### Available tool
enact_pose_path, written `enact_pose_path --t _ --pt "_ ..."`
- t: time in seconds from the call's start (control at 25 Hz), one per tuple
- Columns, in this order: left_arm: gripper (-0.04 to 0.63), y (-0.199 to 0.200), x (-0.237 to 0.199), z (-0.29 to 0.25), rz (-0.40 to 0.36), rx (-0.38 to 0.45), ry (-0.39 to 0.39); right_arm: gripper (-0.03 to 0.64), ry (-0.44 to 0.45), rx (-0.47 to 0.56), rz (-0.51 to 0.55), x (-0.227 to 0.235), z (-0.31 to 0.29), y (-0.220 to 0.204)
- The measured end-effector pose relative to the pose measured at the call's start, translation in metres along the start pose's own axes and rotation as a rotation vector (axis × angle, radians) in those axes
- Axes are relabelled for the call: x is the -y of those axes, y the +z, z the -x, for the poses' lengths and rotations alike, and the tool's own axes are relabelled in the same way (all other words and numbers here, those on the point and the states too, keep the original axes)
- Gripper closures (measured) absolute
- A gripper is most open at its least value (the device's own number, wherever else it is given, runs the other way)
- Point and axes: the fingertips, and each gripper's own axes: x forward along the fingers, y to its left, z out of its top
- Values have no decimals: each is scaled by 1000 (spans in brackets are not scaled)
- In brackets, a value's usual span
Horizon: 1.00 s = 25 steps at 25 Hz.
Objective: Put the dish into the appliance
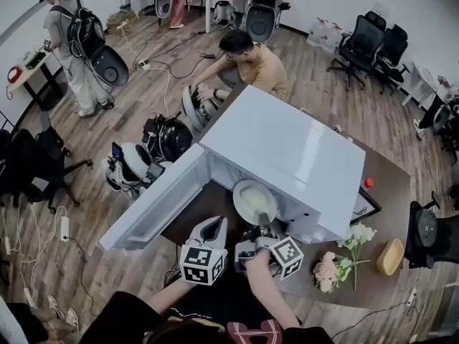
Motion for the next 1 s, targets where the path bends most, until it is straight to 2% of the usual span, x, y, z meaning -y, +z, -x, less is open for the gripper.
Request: enact_pose_path --t 0.32,0.52,0.8,1.0 --pt "585 7 -15 -11 -7 -12 -26 546 -10 104 -25 -4 -28 7" --pt "585 3 -27 -13 -1 -35 -26 546 -17 141 18 -7 -44 9" --pt "585 2 -33 -22 4 -57 -43 569 -78 117 91 -6 -72 9" --pt "584 4 -39 -28 8 -66 -43 567 -82 113 154 -15 -87 14"
